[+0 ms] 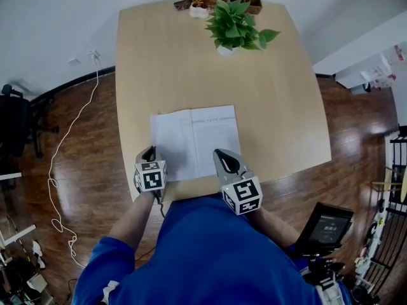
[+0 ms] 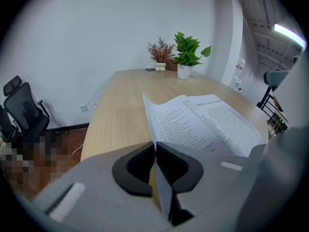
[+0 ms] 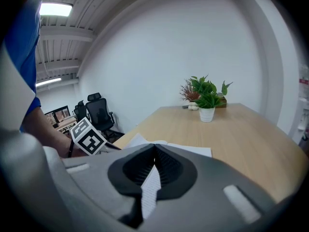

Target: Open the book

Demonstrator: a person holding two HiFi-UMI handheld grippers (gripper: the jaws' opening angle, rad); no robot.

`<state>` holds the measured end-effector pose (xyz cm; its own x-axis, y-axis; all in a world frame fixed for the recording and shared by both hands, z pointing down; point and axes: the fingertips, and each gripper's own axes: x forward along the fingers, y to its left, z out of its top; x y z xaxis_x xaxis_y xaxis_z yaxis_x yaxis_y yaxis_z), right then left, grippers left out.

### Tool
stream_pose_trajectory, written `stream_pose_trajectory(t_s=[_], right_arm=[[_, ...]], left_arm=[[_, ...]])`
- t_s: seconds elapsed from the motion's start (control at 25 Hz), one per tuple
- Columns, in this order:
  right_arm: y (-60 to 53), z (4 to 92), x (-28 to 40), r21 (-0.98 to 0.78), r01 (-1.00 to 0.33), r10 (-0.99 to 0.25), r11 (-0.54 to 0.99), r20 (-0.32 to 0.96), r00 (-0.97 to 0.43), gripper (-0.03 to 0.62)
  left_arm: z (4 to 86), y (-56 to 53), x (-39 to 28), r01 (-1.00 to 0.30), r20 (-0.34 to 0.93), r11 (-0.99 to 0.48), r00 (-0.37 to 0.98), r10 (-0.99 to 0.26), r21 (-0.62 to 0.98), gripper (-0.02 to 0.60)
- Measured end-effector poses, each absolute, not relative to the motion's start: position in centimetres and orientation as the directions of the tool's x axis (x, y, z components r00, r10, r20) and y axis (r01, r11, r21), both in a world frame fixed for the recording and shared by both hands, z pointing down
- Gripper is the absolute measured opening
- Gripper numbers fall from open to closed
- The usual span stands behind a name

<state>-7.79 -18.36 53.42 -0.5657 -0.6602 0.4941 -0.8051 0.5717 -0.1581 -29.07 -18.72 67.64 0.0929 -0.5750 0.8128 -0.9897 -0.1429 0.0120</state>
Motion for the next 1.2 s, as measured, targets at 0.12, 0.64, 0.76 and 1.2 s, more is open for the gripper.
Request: stream_pose_trajectory(t_s=[0.12,0.64,0.76,1.2], right_arm=[[-18.3,53.5,-7.7,-0.161,-0.806,-0.660,0.569,0.496,-0.565,0.003],[-18.1,53.6,-7.2,-0.161,-0.807,-0.659,0.568,0.498,-0.563,0.003],[-18.0,53.5,-7.1,-0.159,-0.807,-0.661,0.569,0.496,-0.564,0.003],[-18.1,53.5,-7.2,-0.164,-0.804,-0.661,0.572,0.488,-0.570,0.003]], left_arm=[[67.5,-19.0,-29.1,-0.987,0.808,-0.162,0.087,-0.583,-0.010,0.024],[68.7,-18.9,-29.3,-0.973,0.824,-0.205,0.029,-0.566,-0.106,0.052],[68.8,-18.9,-29.4,-0.968,0.823,-0.215,0.018,-0.567,-0.127,0.060],[68.4,-19.1,-29.4,-0.956,0.800,-0.230,-0.008,-0.599,-0.181,0.104]])
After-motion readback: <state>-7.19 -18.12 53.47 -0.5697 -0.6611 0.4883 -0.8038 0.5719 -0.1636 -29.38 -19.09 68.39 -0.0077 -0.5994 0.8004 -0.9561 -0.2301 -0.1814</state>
